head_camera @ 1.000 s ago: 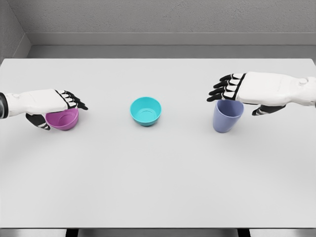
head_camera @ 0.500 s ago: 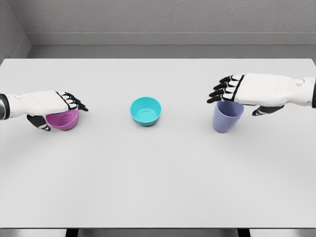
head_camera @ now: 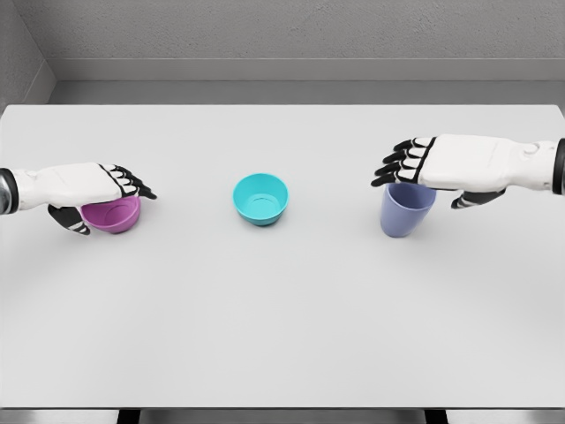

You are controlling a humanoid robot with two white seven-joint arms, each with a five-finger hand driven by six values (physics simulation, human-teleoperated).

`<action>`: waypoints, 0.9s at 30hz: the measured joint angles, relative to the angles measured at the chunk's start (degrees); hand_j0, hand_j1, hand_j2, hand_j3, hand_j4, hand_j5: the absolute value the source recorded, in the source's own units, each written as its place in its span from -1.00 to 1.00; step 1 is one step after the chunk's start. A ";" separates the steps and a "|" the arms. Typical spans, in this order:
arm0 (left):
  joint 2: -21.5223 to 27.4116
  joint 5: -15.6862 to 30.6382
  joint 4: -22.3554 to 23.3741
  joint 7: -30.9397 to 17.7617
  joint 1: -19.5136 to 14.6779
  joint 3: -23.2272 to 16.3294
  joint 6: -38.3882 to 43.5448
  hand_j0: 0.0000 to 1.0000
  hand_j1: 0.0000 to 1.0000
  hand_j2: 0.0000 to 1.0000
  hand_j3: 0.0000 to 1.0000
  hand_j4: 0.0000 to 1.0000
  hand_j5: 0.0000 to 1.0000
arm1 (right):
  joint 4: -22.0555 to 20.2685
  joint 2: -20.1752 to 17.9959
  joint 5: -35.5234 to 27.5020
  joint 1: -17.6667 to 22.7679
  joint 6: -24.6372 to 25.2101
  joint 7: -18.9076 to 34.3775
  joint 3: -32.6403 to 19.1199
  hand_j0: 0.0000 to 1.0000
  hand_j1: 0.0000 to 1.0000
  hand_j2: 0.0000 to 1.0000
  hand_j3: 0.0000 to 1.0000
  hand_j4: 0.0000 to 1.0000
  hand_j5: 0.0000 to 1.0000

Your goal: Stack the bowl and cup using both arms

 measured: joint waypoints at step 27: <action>-0.53 -1.38 0.08 -0.02 -0.44 -1.18 0.00 0.75 0.75 0.75 0.75 0.75 0.75 | 4.79 1.54 0.62 -0.97 0.00 0.00 0.71 1.00 1.00 1.00 1.00 1.00 1.00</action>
